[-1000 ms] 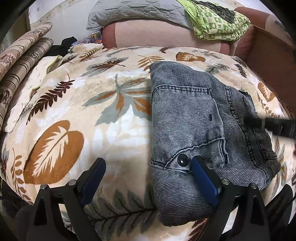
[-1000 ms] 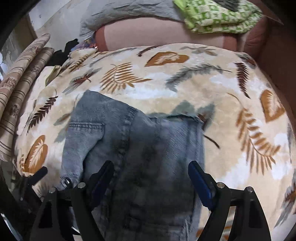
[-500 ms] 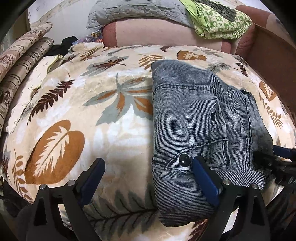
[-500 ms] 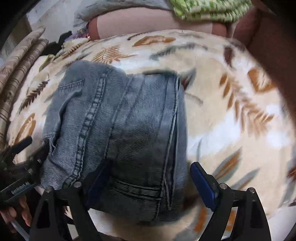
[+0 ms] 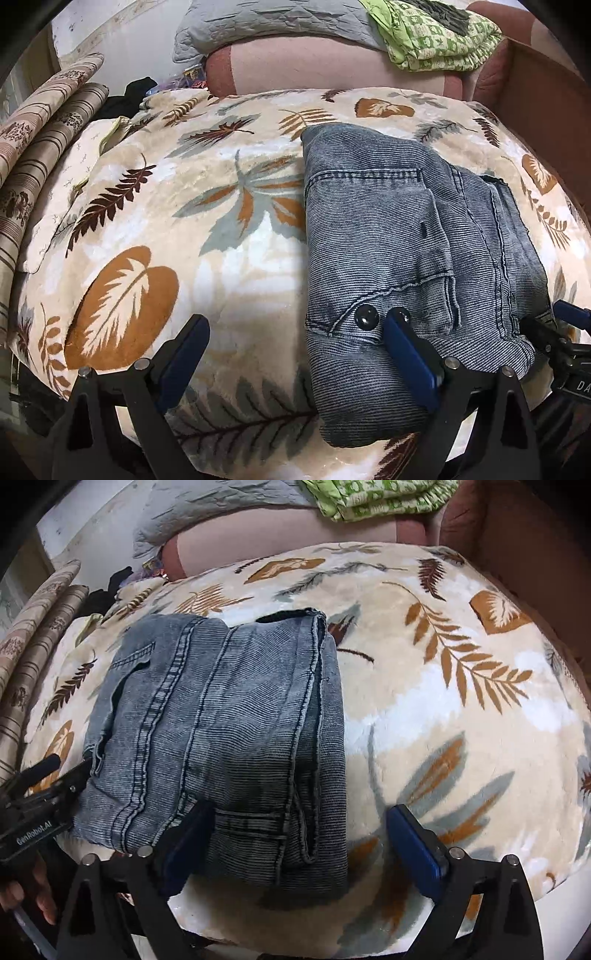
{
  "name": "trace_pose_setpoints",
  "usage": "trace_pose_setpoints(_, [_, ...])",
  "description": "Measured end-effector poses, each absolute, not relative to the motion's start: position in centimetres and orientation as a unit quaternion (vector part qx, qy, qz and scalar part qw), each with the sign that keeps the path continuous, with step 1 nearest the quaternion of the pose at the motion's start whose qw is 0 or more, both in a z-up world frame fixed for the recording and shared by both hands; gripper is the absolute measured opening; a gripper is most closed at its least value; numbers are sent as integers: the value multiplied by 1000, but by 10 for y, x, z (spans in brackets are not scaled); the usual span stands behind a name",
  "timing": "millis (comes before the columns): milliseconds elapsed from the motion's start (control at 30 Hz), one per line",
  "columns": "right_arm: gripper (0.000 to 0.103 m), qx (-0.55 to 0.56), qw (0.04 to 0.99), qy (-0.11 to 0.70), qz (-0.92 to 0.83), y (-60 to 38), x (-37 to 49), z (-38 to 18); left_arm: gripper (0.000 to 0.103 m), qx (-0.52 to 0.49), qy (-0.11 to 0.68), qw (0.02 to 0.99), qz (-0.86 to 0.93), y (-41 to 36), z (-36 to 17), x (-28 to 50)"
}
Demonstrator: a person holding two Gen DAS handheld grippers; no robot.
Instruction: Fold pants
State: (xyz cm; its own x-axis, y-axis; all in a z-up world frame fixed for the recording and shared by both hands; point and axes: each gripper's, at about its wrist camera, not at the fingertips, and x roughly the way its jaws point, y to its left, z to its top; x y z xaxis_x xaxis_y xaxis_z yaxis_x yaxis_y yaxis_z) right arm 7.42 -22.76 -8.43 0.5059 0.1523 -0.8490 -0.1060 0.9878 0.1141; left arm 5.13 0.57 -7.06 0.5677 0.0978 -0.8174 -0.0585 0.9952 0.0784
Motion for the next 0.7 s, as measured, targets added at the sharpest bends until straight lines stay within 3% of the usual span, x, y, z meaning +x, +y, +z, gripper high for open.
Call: trace_pose_setpoints(700, [100, 30, 872, 483, 73, -231, 66, -88, 95, 30, 458, 887, 45, 4, -70, 49])
